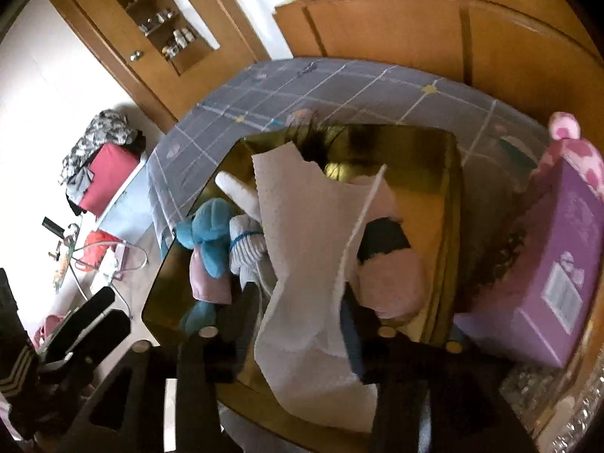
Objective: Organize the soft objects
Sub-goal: 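Carry the white paper towel into the gold tray and open the right tool, then move both tools back to the remaining items on the bed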
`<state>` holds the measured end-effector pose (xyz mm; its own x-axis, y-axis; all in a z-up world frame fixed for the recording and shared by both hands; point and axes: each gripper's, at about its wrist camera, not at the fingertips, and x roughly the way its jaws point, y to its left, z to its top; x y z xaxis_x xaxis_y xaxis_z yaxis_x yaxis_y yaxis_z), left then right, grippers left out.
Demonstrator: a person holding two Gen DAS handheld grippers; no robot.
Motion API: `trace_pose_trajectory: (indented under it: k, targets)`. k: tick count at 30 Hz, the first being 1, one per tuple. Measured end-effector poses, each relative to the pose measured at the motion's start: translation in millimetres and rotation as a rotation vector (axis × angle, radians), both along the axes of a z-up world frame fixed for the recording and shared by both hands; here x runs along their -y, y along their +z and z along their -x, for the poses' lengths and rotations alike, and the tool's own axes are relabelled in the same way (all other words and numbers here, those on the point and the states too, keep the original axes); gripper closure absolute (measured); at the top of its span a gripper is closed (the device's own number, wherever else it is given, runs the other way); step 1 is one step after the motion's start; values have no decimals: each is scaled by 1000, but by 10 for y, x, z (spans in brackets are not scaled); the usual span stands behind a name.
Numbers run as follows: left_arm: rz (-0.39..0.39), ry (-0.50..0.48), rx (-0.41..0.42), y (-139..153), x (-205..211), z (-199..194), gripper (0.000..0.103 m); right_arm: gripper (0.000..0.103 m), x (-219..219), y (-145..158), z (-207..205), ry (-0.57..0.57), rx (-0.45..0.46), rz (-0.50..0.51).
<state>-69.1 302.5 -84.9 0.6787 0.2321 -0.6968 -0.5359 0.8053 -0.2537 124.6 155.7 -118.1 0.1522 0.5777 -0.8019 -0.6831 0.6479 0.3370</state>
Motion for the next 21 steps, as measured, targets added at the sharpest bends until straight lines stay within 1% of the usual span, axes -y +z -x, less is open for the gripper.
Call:
trace_pose_trajectory:
  k: [3, 7, 10, 16, 21]
  targets:
    - [-10, -14, 2, 13, 44, -10, 11, 57, 125, 110, 26, -18, 28, -26]
    - [-36, -40, 10, 62, 123, -26, 11, 55, 277, 286, 111, -37, 99, -36]
    - [-48, -65, 13, 90, 214, -44, 11, 53, 383, 366, 219, -49, 159, -14]
    - [-67, -116, 16, 152, 428, -76, 11, 53, 604, 450, 423, -51, 248, 24]
    - [-84, -160, 15, 185, 600, -110, 10, 53, 868, 471, 518, -78, 290, 39]
